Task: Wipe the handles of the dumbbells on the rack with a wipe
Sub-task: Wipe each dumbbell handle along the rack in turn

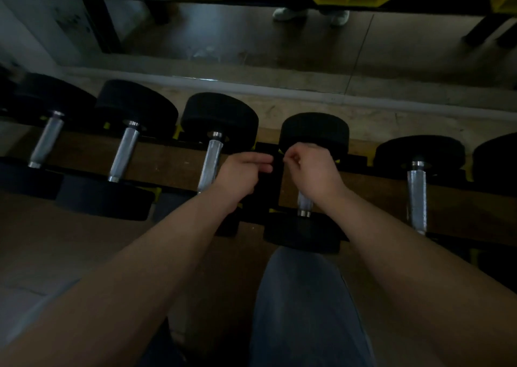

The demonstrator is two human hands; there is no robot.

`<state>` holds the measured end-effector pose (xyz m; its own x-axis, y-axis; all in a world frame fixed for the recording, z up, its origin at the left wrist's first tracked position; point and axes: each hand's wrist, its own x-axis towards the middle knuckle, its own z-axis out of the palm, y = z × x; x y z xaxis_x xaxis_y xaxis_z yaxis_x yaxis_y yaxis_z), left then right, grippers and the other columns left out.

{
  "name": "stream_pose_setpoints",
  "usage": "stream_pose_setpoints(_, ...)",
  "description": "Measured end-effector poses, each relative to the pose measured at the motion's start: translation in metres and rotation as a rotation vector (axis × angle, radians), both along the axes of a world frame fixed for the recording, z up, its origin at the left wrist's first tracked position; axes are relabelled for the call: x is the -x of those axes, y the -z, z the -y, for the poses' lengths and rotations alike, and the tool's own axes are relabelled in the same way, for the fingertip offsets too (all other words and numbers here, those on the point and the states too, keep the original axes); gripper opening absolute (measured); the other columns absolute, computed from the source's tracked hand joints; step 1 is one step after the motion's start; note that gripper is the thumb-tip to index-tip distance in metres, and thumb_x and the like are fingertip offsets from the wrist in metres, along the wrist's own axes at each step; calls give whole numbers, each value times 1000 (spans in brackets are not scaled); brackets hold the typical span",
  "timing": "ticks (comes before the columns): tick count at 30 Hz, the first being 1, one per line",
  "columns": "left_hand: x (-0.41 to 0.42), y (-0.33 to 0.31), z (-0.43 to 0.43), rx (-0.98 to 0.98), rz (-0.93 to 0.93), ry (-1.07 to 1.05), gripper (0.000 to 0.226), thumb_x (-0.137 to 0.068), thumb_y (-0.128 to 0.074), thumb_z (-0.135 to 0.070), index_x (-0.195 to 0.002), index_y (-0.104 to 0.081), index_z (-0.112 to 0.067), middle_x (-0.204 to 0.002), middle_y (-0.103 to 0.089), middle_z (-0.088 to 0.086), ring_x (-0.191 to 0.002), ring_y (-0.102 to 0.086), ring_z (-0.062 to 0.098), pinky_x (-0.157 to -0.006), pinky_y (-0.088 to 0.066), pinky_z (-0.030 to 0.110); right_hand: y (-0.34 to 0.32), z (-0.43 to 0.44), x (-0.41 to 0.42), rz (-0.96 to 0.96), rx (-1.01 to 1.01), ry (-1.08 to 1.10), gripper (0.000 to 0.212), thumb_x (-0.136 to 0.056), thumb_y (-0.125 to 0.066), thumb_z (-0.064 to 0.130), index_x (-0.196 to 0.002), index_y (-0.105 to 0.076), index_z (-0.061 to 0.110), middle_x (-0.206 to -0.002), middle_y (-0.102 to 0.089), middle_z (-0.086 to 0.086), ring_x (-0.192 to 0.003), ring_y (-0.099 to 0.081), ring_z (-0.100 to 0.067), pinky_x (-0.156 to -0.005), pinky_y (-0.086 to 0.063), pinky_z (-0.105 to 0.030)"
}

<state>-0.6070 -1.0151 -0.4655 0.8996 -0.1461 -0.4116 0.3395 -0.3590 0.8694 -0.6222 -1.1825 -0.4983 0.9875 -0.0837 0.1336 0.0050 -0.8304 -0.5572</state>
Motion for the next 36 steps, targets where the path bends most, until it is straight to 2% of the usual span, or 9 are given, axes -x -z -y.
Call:
stream_pose_setpoints(6,-41,-4,-76,-208,170,-112,28,-88,-51,-17,-90,-75,-32,-98,-73,-8,-98,-64,14,-92,-52,35,-15,-86,-22,-28,-216,-124,24,-99,-63,25,-120,-70,17,-116,-71,2,-102,-60,-5,-85,-41,-17)
stream_pose_setpoints(9,-46,-5,-106,-332,182,-41,13,-92,-59,-29,-96,-72,-32,-103,-69,-5,-99,-63,16,-84,-49,29,-12,-123,-39,-14,-216,-101,23,-99,-63,24,-119,-71,17,-117,-72,0,-108,-64,-13,-86,-41,-17)
stream_pose_setpoints(11,-49,-3,-119,-367,154,64,19,-95,-57,-30,-106,-73,-29,-100,-66,-3,-98,-62,17,-85,-49,30,-11,-137,-51,-18,-196,-64,25,-99,-61,22,-121,-71,16,-119,-71,-1,-109,-65,-14,-85,-41,-15)
stream_pose_setpoints(17,-58,4,-137,-301,76,260,24,-93,-60,-33,-114,-72,-29,-109,-70,-6,-99,-63,10,-89,-53,31,-7,-152,-60,5,18,-45,21,-101,-56,24,-109,-74,17,-102,-64,-4,-90,-61,-16,-77,-47,-28)
stream_pose_setpoints(21,-64,7,-139,-212,7,245,29,-94,-56,-9,-118,-69,-19,-111,-68,-1,-93,-61,11,-70,-46,21,-15,-157,-34,-226,123,-338,12,-96,-65,21,-102,-75,18,-101,-71,0,-91,-65,-12,-84,-54,-32)
stream_pose_setpoints(24,-70,4,-145,-158,-42,286,33,-96,-49,-2,-120,-66,-17,-104,-66,0,-78,-58,7,-51,-42,17,-14,-159,-41,-134,149,-301,11,-96,-65,21,-102,-73,17,-98,-68,1,-89,-63,-12,-82,-52,-32)
stream_pose_setpoints(28,-84,6,-157,-182,-118,414,36,-101,-43,-11,-131,-59,-22,-112,-67,-3,-80,-54,5,-57,-40,23,-11,-165,-73,50,150,86,18,-98,-57,20,-103,-73,13,-97,-69,-5,-91,-64,-22,-83,-54,-40)
stream_pose_setpoints(33,-100,11,-168,-154,-147,486,32,-96,-60,-23,-128,-62,-28,-92,-60,-10,-78,-48,4,-59,-39,26,-19,-174,-48,-129,184,-151,12,-94,-68,19,-101,-78,18,-100,-71,0,-89,-63,-11,-83,-51,-29)
stream_pose_setpoints(36,-107,16,-170,-133,-118,538,34,-98,-55,-22,-131,-62,-26,-112,-63,-5,-86,-52,6,-66,-43,27,-16,-179,-42,-221,170,-171,9,-91,-71,21,-97,-77,23,-96,-68,4,-87,-62,-10,-82,-53,-32)
